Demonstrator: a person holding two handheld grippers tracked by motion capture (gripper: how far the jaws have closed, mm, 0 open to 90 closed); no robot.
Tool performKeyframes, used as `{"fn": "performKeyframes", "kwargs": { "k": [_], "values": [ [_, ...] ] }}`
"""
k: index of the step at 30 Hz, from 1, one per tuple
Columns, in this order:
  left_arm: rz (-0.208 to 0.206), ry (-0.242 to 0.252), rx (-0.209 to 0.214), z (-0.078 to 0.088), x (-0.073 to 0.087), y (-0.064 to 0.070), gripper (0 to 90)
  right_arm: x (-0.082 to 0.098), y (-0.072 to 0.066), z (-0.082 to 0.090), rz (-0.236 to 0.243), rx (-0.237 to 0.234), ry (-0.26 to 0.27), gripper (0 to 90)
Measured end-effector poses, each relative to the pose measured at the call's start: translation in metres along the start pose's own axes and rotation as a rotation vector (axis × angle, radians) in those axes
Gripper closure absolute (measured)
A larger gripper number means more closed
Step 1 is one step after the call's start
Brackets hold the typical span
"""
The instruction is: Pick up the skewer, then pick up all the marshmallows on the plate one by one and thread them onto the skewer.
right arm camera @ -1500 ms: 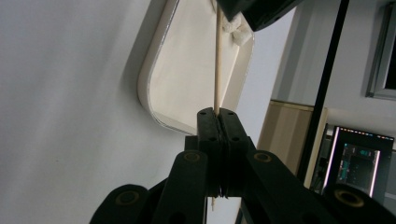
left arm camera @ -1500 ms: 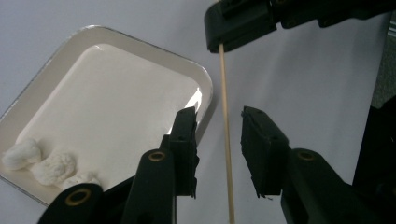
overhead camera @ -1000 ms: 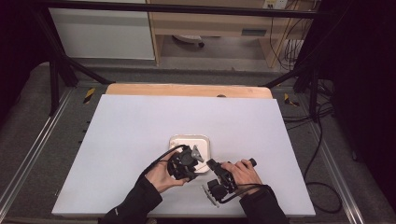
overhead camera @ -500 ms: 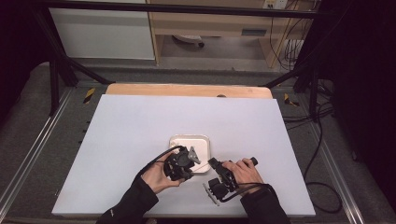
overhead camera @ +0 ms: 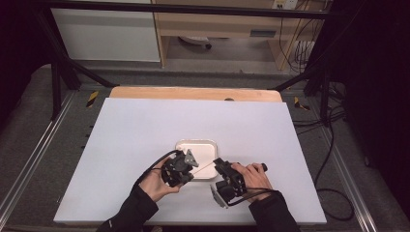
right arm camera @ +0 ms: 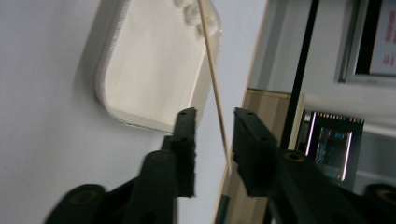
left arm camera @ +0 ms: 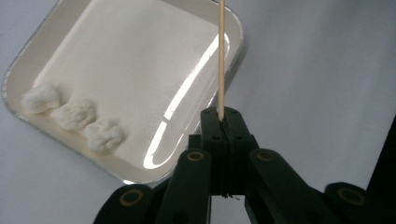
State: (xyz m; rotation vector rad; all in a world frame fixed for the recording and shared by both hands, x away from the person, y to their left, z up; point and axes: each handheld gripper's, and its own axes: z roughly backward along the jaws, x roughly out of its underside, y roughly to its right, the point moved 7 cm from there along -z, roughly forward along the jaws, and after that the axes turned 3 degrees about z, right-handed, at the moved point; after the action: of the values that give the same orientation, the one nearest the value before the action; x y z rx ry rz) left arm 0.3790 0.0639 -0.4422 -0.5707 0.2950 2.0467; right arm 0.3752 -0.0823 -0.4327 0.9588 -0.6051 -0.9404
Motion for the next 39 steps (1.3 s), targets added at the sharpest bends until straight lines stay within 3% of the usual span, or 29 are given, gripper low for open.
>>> {"fn": "performKeyframes", "kwargs": {
  "k": [1,2,3,4,5,6,7,8,9,11,12,13,14,15,16,18,19,20,21,23,24,25,27,32,35,36,39],
  "values": [
    [0.000,0.000,0.000,0.000,0.000,0.000,89.1,0.000,0.000,0.000,0.000,0.000,0.000,62.7],
    [0.012,0.009,-0.008,0.003,0.002,-0.003,89.1,0.003,0.002,0.001,-0.057,0.000,0.005,57.9],
    [0.026,0.019,-0.018,0.005,0.005,-0.007,89.1,0.010,0.003,0.002,-0.188,0.007,0.012,48.3],
    [0.040,0.031,-0.026,0.007,0.008,-0.010,89.1,0.010,0.003,0.002,-0.188,0.007,0.012,48.3],
    [0.055,0.043,-0.033,0.009,0.011,-0.013,89.1,0.014,0.003,0.002,-0.267,-0.003,0.018,44.2],
    [0.074,0.063,-0.045,0.011,0.015,-0.016,89.1,0.021,0.001,-0.001,-0.420,-0.033,0.022,35.2],
    [0.088,0.076,-0.057,0.013,0.018,-0.020,89.1,0.021,0.001,-0.001,-0.420,-0.033,0.022,35.2],
    [0.104,0.094,-0.068,0.015,0.022,-0.023,89.1,0.027,-0.003,-0.006,-0.588,-0.076,0.018,27.8],
    [0.118,0.110,-0.081,0.018,0.026,-0.027,89.1,0.027,-0.003,-0.006,-0.588,-0.076,0.018,27.8],
    [0.149,0.146,-0.101,0.022,0.033,-0.033,89.0,0.033,-0.009,-0.012,-0.745,-0.121,-0.011,19.0],
    [0.160,0.162,-0.113,0.024,0.037,-0.036,89.0,0.037,-0.013,-0.017,-0.857,-0.169,-0.014,14.1],
    [0.168,0.172,-0.124,0.027,0.041,-0.039,89.0,0.037,-0.013,-0.017,-0.857,-0.169,-0.014,14.1],
    [0.177,0.186,-0.131,0.029,0.045,-0.041,89.0,0.039,-0.016,-0.022,-0.944,-0.214,-0.016,10.2],
    [0.192,0.204,-0.136,0.032,0.048,-0.044,89.0,0.039,-0.016,-0.022,-0.944,-0.214,-0.016,10.2],
    [0.203,0.220,-0.142,0.034,0.051,-0.046,89.0,0.040,-0.017,-0.025,-1.040,-0.237,0.007,9.2],
    [0.231,0.268,-0.159,0.041,0.059,-0.050,89.0,0.039,-0.016,-0.027,-1.143,-0.256,0.051,7.7],
    [0.231,0.268,-0.159,0.041,0.059,-0.050,89.0,0.037,-0.015,-0.028,-1.187,-0.271,0.066,6.9],
    [0.235,0.280,-0.168,0.044,0.061,-0.051,89.0,0.037,-0.015,-0.028,-1.187,-0.271,0.066,6.9],
    [0.241,0.290,-0.173,0.045,0.064,-0.052,89.0,0.034,-0.013,-0.030,-1.249,-0.289,0.094,6.2],
    [0.258,0.315,-0.174,0.048,0.068,-0.053,89.0,0.030,-0.009,-0.032,-1.298,-0.294,0.125,6.2],
    [0.267,0.325,-0.173,0.049,0.070,-0.054,89.0,0.030,-0.009,-0.032,-1.298,-0.294,0.125,6.2],
    [0.269,0.331,-0.175,0.049,0.073,-0.054,89.0,0.025,-0.005,-0.035,-1.335,-0.300,0.138,6.3],
    [0.273,0.333,-0.178,0.048,0.077,-0.054,89.0,0.019,-0.003,-0.040,-1.361,-0.305,0.124,6.7],
    [0.284,0.351,-0.186,0.048,0.086,-0.057,88.9,0.000,0.001,-0.055,-1.365,-0.331,0.115,10.0],
    [0.293,0.358,-0.172,0.047,0.092,-0.059,88.9,-0.016,0.003,-0.068,-1.356,-0.346,0.110,15.3],
    [0.294,0.358,-0.171,0.047,0.093,-0.060,88.9,-0.027,0.005,-0.076,-1.359,-0.359,0.107,21.3],
    [0.306,0.364,-0.165,0.048,0.097,-0.062,88.9,-0.037,0.008,-0.084,-1.346,-0.369,0.108,27.7]
  ]
}}
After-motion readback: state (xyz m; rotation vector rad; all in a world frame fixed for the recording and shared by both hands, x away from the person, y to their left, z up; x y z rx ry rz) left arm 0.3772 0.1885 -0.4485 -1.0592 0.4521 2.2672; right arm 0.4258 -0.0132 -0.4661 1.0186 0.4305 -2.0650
